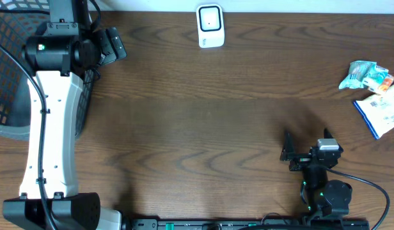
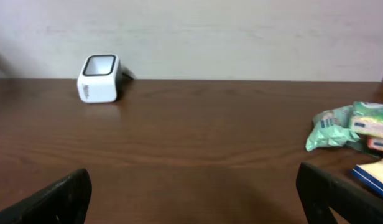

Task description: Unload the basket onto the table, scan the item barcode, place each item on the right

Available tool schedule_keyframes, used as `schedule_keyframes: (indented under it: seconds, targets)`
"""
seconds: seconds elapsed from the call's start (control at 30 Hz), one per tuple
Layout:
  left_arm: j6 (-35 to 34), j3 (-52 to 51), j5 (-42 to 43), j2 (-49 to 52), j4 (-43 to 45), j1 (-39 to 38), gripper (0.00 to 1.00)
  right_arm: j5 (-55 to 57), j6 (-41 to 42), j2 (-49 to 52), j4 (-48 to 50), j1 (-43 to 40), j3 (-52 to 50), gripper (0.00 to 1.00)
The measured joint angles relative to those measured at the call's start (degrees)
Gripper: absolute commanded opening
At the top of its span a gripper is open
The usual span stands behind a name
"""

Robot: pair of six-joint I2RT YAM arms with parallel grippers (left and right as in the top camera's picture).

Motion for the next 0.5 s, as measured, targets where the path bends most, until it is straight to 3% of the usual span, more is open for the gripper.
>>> schedule_keyframes:
  seconds: [0.5]
  targets:
    - [0.00,0.00,0.00,0.00,0.00,0.00,0.97,0.00,-0.57,0.00,0.00,-0.02,0.00,0.99]
